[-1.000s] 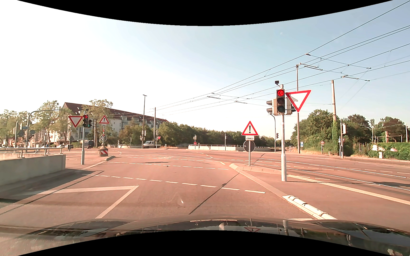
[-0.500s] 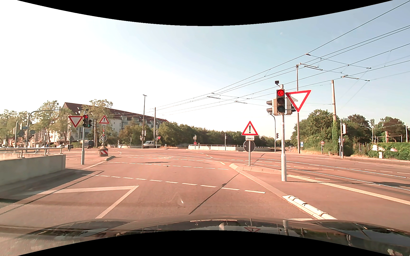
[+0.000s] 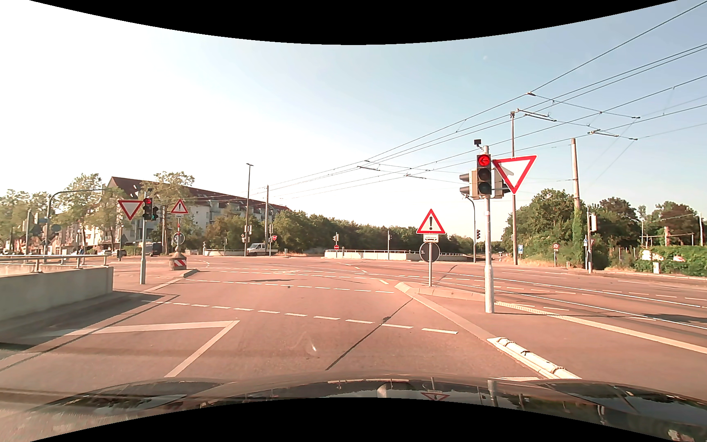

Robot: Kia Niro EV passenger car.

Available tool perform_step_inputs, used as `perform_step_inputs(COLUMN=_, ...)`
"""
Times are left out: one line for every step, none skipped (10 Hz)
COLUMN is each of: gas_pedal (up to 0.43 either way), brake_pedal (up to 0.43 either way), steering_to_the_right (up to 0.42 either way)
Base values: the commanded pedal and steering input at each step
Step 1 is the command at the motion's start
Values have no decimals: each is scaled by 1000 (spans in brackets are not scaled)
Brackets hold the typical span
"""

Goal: Follow the waypoints while adhering to traffic rules and regulations

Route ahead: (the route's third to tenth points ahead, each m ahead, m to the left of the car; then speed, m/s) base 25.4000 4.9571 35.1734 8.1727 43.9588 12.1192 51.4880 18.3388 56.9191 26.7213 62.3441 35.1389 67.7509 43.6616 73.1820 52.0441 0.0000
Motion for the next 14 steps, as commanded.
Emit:
perform_step_inputs(gas_pedal=0, brake_pedal=232, steering_to_the_right=-82)
perform_step_inputs(gas_pedal=0, brake_pedal=232, steering_to_the_right=-82)
perform_step_inputs(gas_pedal=0, brake_pedal=232, steering_to_the_right=-81)
perform_step_inputs(gas_pedal=0, brake_pedal=232, steering_to_the_right=-82)
perform_step_inputs(gas_pedal=0, brake_pedal=232, steering_to_the_right=-82)
perform_step_inputs(gas_pedal=0, brake_pedal=232, steering_to_the_right=-81)
perform_step_inputs(gas_pedal=0, brake_pedal=232, steering_to_the_right=-81)
perform_step_inputs(gas_pedal=0, brake_pedal=232, steering_to_the_right=-82)
perform_step_inputs(gas_pedal=0, brake_pedal=226, steering_to_the_right=-82)
perform_step_inputs(gas_pedal=0, brake_pedal=232, steering_to_the_right=-82)
perform_step_inputs(gas_pedal=0, brake_pedal=232, steering_to_the_right=-82)
perform_step_inputs(gas_pedal=0, brake_pedal=232, steering_to_the_right=-82)
perform_step_inputs(gas_pedal=0, brake_pedal=232, steering_to_the_right=-82)
perform_step_inputs(gas_pedal=0, brake_pedal=232, steering_to_the_right=-82)
